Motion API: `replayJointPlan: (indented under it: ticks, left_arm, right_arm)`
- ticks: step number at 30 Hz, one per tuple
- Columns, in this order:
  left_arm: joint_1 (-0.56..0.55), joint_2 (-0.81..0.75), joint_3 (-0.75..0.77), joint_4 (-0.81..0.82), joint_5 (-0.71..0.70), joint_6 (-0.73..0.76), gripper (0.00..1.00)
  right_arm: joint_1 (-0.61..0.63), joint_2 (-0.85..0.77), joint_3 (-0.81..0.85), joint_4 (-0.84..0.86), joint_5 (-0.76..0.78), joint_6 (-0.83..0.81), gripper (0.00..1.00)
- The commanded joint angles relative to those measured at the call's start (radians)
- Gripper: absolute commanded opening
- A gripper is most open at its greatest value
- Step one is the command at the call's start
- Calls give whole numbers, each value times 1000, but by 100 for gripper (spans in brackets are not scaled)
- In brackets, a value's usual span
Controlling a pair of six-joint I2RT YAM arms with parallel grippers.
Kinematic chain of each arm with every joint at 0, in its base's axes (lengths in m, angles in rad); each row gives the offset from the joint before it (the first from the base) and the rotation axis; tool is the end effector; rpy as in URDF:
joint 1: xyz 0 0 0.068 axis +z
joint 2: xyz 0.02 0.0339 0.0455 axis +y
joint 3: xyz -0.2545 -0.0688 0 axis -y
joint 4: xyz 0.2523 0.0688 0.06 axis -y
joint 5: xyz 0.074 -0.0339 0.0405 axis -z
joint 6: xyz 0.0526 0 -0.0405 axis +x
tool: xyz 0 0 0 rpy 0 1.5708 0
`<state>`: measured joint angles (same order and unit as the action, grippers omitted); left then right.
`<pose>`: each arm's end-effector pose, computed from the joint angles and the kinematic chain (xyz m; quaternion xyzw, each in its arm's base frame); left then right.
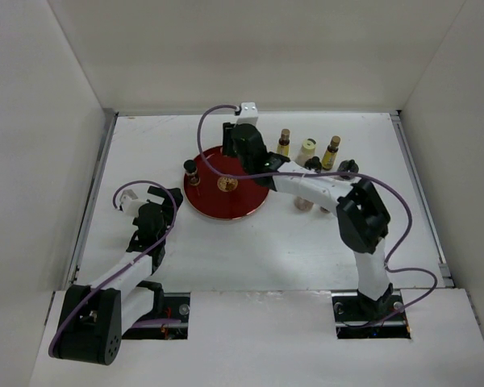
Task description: Organize the condiment bottles
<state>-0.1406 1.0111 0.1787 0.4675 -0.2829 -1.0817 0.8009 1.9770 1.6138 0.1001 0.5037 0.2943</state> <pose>0.2153 -0.0156 0.1385 -0.4410 0.6906 -0.2270 0.5264 0.3618 0.3368 0.2825 -0.0459 0.7822 0.1378 0.6059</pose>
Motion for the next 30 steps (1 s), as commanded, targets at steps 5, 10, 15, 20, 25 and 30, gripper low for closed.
replayJointPlan:
  ticks: [5, 10, 15, 20, 25, 30]
  left_arm:
    - [-10, 4, 4, 49, -12, 3, 100]
    - [-15, -2, 4, 49, -21, 8, 100]
    - [-18, -11, 4, 49, -19, 8, 100]
    - [-12, -6, 4, 49, -10, 5, 100]
    - [-12, 7, 5, 51, -10, 3, 100]
    - [-14, 1, 5, 51, -18, 8, 100]
  right_arm:
    - [36, 219, 280, 26, -85, 39, 36]
    - [51, 321, 399, -25, -94, 52, 36]
    - [56, 376, 423, -43, -83, 48, 36]
    - [57, 395, 425, -65, -70, 40, 36]
    - [59, 399, 402, -77, -62, 40, 36]
    - [60, 410, 385, -77, -63, 52, 37]
